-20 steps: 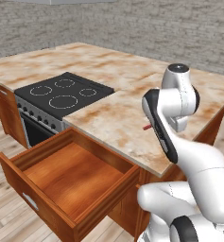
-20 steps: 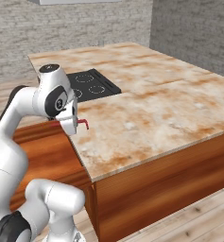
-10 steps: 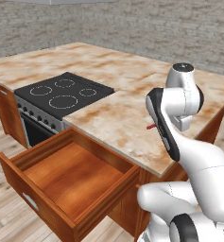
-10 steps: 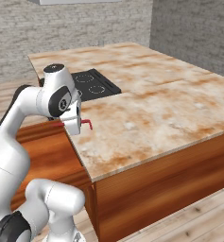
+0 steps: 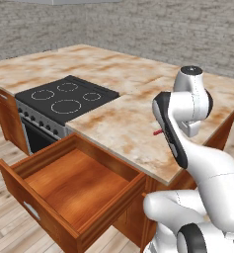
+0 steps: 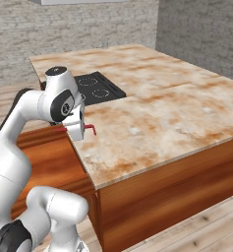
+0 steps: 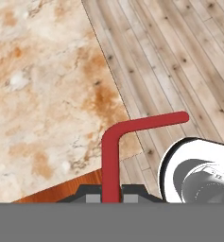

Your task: Take a straw from the drawer in front and place it inside the glass cup on the dining counter.

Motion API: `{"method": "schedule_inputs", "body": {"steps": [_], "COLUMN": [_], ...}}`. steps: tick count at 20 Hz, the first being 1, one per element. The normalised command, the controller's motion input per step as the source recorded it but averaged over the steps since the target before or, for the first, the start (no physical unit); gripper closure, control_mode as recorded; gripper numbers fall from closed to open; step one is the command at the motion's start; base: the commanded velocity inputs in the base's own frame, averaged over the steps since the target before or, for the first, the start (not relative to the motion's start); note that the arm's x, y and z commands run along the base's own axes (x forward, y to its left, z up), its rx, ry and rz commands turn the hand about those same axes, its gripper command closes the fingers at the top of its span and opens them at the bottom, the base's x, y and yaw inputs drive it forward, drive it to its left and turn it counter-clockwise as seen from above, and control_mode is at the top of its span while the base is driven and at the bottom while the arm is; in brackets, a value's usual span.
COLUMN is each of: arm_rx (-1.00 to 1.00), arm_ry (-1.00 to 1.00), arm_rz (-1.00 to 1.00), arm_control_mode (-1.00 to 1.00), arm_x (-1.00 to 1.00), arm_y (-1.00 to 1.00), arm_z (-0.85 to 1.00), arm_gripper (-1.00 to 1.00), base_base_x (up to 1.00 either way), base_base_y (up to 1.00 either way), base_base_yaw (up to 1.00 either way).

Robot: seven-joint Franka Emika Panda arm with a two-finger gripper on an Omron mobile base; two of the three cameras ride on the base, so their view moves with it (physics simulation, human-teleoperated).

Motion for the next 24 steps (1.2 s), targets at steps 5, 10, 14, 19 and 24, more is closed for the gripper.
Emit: {"method": "schedule_inputs", "body": {"steps": [5, 10, 14, 19, 24], "arm_rx": [0.00, 0.00, 0.00, 0.00, 0.00], "arm_ry": [0.00, 0.00, 0.00, 0.00, 0.00], "arm_rz": [0.00, 0.00, 0.00, 0.00, 0.00], "arm_control_mode": [1.00, 1.00, 1.00, 1.00, 1.00], "arm_x": [0.00, 0.00, 0.00, 0.00, 0.00], "arm_y": [0.00, 0.00, 0.00, 0.00, 0.00], "arm_z": [0.00, 0.00, 0.00, 0.00, 0.00], "arm_gripper": [1.00, 1.00, 1.00, 1.00, 1.00], "base_base_x": [-0.01, -0.44, -0.85, -0.62, -0.03], "base_base_y": [0.00, -0.02, -0.21, -0.38, -0.84], "base_base_yaw": [0.00, 0.01, 0.06, 0.02, 0.34]}}
